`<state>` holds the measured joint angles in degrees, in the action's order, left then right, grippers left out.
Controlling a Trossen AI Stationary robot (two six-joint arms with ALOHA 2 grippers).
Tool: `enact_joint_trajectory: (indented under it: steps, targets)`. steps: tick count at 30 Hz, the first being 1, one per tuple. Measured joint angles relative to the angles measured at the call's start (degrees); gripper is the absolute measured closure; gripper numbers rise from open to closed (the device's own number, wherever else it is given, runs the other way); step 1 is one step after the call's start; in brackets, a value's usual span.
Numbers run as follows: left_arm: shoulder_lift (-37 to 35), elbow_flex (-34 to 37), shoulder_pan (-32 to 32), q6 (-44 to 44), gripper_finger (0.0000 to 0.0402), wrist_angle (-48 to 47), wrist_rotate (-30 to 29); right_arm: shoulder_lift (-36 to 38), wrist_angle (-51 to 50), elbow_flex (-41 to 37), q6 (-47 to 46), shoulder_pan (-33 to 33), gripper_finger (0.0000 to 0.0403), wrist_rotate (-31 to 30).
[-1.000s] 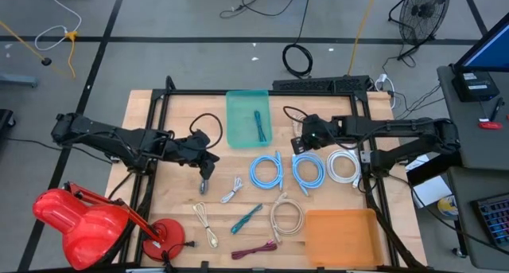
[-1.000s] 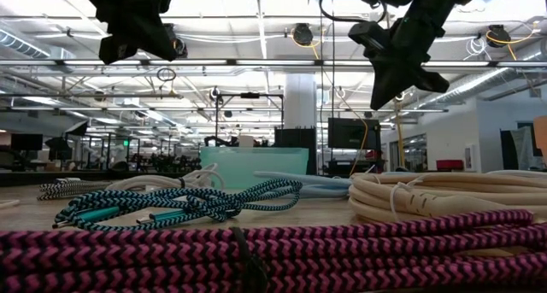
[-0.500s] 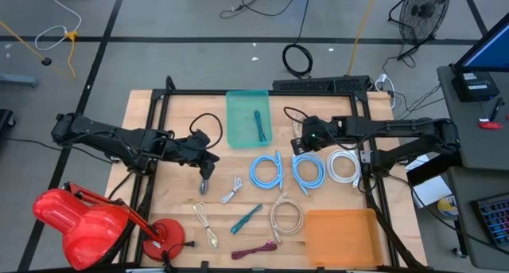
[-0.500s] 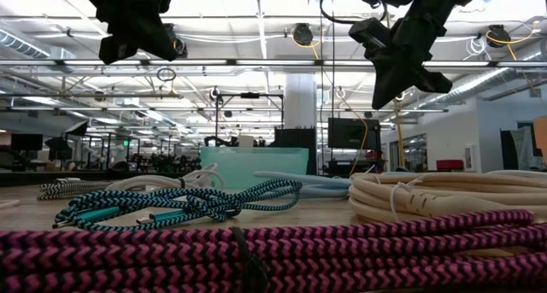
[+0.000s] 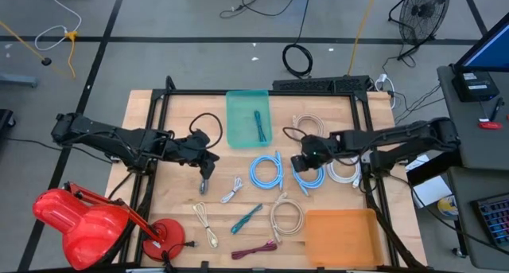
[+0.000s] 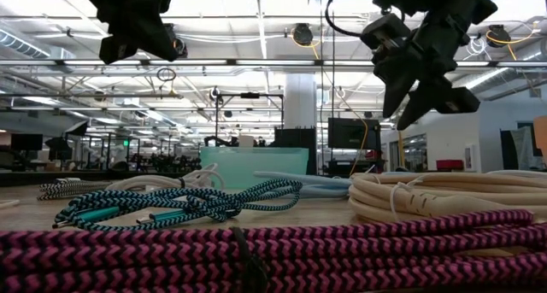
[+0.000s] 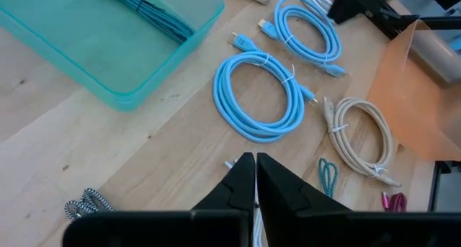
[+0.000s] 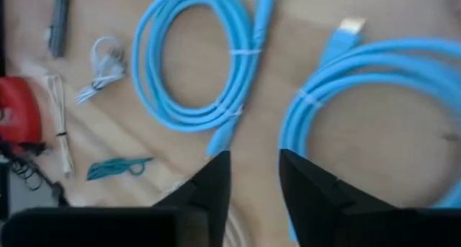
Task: Pick & Place USB Port
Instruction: Put the right light blue charger cable into the orange bin
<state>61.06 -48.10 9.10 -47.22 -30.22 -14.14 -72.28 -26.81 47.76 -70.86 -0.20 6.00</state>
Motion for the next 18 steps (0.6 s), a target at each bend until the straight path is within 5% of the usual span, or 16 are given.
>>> enact_joint_trajectory:
  steps: [7, 18]
  targets:
    - [0.00, 0.00, 0.00, 0.31, 0.0385, 0.31, -1.00, -4.50, -0.06, -1.06, -2.21, 2.26, 0.0224, -1.54]
    - [0.00, 0.00, 0.04, 0.00, 0.0385, 0.22, -0.68, -14.98, 7.27, -1.06, -2.13, 2.24, 0.0222, -0.18]
